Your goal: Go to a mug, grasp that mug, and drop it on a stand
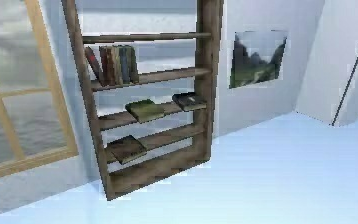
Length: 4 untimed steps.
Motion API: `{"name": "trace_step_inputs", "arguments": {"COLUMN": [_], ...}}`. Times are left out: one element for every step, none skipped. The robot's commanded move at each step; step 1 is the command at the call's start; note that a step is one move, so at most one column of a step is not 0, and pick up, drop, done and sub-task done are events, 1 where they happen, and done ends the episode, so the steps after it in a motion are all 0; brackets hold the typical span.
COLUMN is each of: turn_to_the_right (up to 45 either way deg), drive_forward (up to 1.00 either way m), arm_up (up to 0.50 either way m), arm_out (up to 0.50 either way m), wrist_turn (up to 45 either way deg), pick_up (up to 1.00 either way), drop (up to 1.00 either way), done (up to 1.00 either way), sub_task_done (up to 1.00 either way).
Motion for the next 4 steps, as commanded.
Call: {"name": "trace_step_inputs", "arguments": {"turn_to_the_right": [-45.0,-45.0,-27.0,0.0], "drive_forward": [0.0,0.0,0.0,1.0], "arm_up": [0.0,0.0,0.0,0.0], "arm_out": [0.0,0.0,0.0,0.0], "wrist_turn": [0.0,0.0,0.0,0.0], "pick_up": [0.0,0.0,0.0,0.0], "drop": [0.0,0.0,0.0,0.0], "done": [0.0,0.0,0.0,0.0], "sub_task_done": [0.0,0.0,0.0,0.0]}}
